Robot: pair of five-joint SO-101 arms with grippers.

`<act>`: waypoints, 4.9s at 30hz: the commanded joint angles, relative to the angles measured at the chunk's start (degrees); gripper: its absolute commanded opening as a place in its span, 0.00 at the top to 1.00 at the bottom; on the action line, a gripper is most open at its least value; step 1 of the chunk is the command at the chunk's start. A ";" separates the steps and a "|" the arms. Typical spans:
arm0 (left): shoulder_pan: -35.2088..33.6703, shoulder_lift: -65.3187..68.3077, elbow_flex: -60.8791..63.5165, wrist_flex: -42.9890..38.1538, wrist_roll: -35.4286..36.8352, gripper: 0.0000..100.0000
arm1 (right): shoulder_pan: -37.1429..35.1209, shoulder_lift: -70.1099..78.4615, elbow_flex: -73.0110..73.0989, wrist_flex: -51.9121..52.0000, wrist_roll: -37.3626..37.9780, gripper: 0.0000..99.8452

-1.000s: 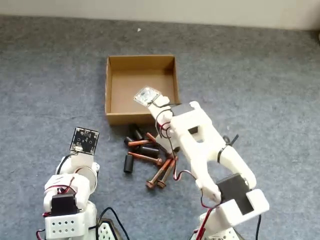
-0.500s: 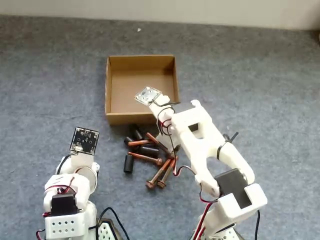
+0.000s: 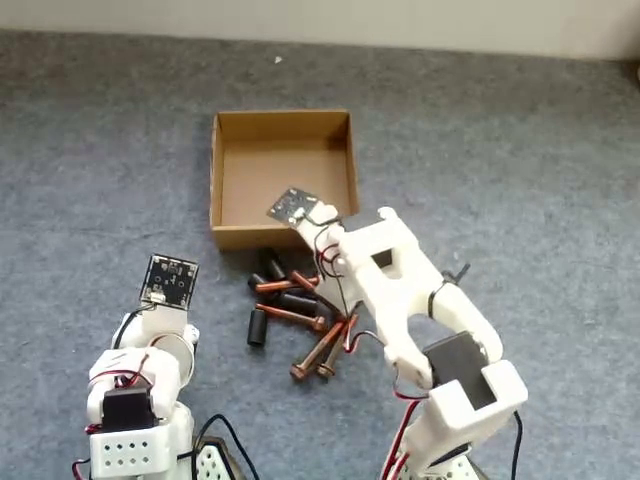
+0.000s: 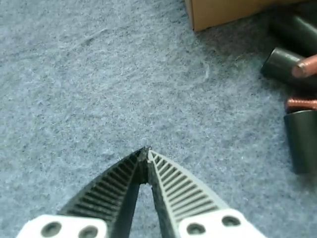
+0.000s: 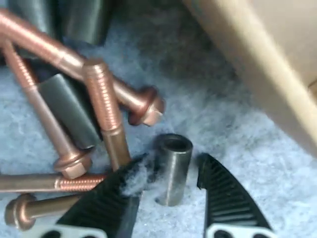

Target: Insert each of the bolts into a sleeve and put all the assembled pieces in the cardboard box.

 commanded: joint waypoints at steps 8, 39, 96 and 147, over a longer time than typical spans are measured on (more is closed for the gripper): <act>-0.48 -0.22 -0.22 -0.88 -0.79 0.96 | 0.92 0.04 1.27 0.92 0.53 0.97; 15.16 0.40 -18.95 3.34 -12.92 0.88 | 24.13 -52.35 30.55 -8.31 -33.32 0.99; 50.68 104.92 -65.71 -16.70 -48.26 0.86 | 46.64 -53.76 33.71 -20.62 -45.01 0.99; 43.12 62.90 -57.63 -12.22 -13.71 1.00 | 43.21 -70.99 33.89 -14.46 -43.08 0.99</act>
